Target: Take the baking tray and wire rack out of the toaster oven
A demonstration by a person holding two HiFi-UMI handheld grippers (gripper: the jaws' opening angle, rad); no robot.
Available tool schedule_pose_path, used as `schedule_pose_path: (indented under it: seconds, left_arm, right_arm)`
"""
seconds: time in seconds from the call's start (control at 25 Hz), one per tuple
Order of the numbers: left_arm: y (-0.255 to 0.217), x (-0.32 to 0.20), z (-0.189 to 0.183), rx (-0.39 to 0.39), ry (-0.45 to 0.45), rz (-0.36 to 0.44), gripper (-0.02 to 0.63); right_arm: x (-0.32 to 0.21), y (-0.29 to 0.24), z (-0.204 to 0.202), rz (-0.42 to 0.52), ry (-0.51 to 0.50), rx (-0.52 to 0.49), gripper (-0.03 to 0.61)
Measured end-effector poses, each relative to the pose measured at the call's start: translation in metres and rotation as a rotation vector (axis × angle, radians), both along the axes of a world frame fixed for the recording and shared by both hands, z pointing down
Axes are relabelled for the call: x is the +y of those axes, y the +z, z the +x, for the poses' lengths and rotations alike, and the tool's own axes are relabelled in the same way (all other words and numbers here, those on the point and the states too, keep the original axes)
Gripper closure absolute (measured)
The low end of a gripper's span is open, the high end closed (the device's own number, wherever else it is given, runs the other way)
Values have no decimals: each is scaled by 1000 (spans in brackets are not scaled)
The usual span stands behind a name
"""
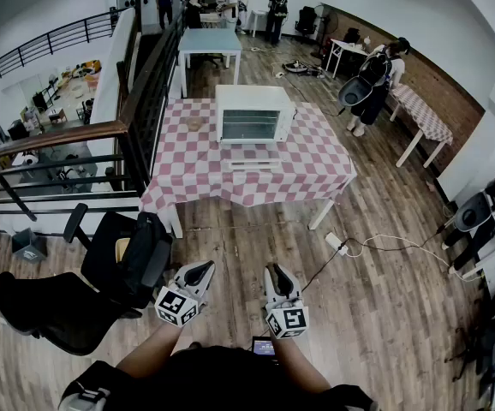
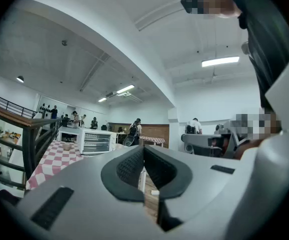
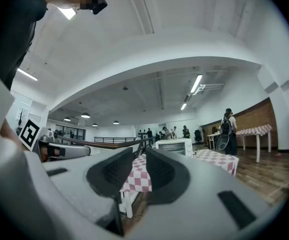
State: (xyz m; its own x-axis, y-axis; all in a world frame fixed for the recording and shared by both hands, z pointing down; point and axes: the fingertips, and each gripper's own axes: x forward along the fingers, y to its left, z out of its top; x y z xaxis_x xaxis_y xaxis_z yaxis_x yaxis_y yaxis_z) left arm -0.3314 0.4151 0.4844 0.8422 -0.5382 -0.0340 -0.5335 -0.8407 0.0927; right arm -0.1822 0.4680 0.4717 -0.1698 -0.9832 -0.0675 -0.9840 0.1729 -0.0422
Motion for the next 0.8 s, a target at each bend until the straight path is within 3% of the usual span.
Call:
schedule_pose_path:
  seconds: [0.24, 0.52, 0.8]
  left_arm:
    - [-3, -4, -9, 5, -18, -5, 620]
    - [0, 6, 2, 6, -7, -19, 620]
    - [-2, 4, 17, 12, -24, -17, 620]
  right_arm:
    - [3, 4, -2, -13, -3, -7, 491]
    - [8, -2, 12, 33, 3, -65, 491]
    - [9, -7, 33, 40, -14, -54, 491]
